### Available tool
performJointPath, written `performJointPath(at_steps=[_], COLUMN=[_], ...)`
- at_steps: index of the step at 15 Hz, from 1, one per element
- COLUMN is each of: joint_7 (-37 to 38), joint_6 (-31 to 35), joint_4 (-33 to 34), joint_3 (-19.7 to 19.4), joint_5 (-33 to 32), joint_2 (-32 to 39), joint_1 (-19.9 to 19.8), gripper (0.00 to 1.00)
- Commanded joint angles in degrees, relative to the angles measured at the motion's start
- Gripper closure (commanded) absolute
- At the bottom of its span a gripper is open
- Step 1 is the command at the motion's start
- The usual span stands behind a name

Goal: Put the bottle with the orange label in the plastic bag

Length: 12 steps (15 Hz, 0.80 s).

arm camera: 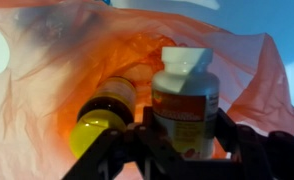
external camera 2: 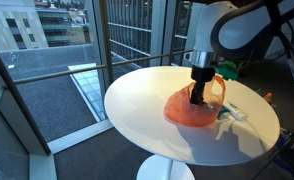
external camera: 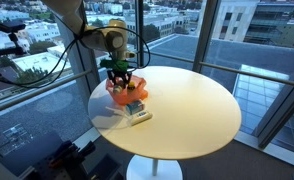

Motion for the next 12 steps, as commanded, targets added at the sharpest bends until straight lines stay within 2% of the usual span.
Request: performJointPath(at_steps=[1,2,3,4,6,12], joint_7=[-0.6,-0.6,-0.5,-0.6,-0.6,0.1], joint_6=[0.7,0.8,0.8,0.8,0.7,-1.9], joint_4=[1.2,1.2,1.2,1.1,0.8,-0.4], joint_3=[0.1,0.2,0.2,0.2,0.3,0.1], joint_5=[-1.6,-1.8,-1.9,-1.9,-1.8,-1.9], joint_2=[1.7,1.7,1.6,1.5,1.1,-2.0], joint_1=[0.1,0.1,0.2,0.2,0.1,0.0], gripper=[0.65,0.45,0.15,0.13,0.01,0.0])
